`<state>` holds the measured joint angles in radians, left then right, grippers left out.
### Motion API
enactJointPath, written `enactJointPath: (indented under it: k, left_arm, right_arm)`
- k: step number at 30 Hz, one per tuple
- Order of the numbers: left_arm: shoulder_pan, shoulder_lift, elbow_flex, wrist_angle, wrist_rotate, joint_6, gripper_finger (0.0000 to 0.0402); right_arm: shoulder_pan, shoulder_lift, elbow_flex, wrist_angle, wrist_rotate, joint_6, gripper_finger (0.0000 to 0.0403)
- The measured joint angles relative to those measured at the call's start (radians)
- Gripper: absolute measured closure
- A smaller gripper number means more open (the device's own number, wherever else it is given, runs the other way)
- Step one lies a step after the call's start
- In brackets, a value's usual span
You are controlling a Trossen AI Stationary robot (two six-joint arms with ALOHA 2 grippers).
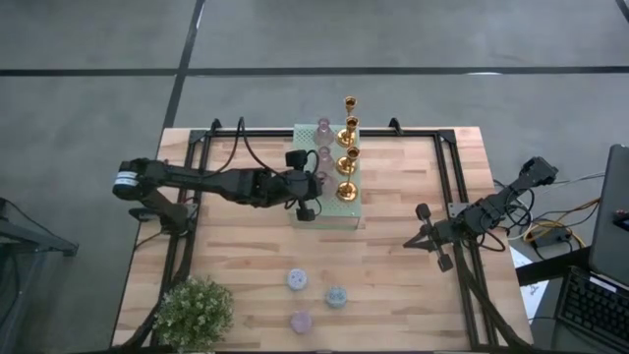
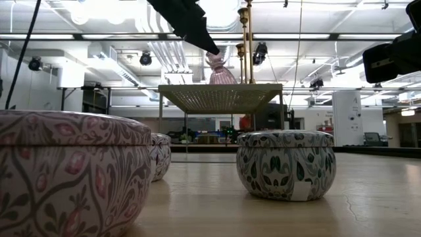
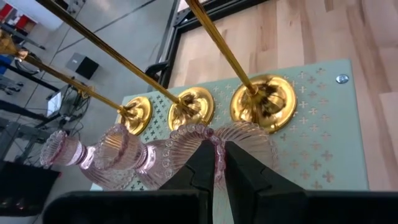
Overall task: Pick & Place candle stick holders
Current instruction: Put the pink candle holder on the shelf align with other pink candle holders
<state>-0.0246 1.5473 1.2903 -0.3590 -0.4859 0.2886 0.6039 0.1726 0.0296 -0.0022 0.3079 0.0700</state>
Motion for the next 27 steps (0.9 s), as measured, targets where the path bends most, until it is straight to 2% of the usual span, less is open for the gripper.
enactJointPath:
  k: [8, 20, 27]
  left_arm:
    - [0.0, 0.001, 0.0, -0.006, 0.005, 0.002, 0.0375]
    - [-0.002, 0.004, 0.087, -0.14, 0.032, 0.045, 0.0372]
    - [-0.001, 0.006, 0.092, -0.146, 0.032, 0.038, 0.0371]
  right_arm:
    - [0.0, 0.0, 0.0, 0.0, 0.0, 0.0, 0.0394]
    - [0.0, 0.0, 0.0, 0.0, 0.0, 0.0, 0.0394]
    - [0.0, 0.0, 0.0, 0.0, 0.0, 0.0, 0.0394]
